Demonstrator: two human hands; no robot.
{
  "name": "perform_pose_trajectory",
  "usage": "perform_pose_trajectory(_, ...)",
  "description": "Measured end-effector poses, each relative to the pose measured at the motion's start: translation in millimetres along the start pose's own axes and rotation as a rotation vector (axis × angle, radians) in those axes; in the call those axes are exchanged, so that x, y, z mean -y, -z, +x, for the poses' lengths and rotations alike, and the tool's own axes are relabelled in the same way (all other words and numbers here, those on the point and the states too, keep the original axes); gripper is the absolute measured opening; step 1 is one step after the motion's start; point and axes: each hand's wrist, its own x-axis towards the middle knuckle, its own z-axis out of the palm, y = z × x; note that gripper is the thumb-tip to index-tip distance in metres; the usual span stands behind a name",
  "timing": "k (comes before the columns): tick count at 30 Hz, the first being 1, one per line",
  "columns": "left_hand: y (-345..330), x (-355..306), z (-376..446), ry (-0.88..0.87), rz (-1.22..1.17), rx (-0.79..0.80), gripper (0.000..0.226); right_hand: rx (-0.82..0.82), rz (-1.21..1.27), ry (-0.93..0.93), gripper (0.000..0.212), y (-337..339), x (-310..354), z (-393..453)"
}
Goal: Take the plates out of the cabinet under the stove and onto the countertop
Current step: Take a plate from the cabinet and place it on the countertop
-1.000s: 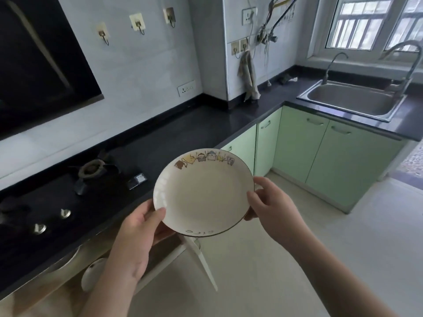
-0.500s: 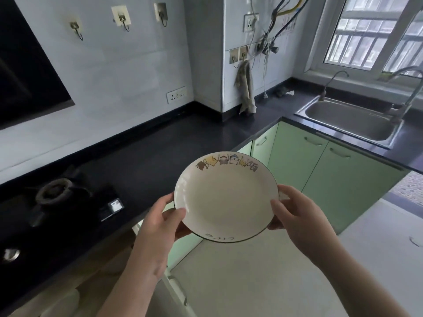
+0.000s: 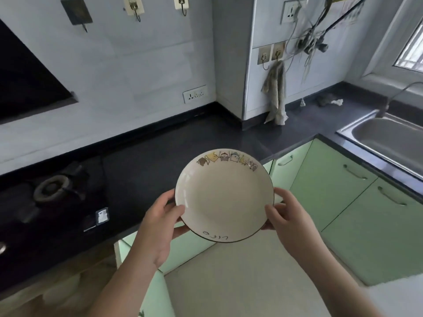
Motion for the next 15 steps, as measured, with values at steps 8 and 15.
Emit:
perform_pose_trajectory(8,21.5,-3.0,24.2,0.026,-0.047,-0.174,0.038,0.179,0.020,-0.034,0.033,-41.6,10.0,67.1)
perform_pose_trajectory(15,67.2,2.4,70.6,0.049,-0.118,-0.273,0.038,0.284,-0.095,0.008,0.032,-103.8,24.1,127.4)
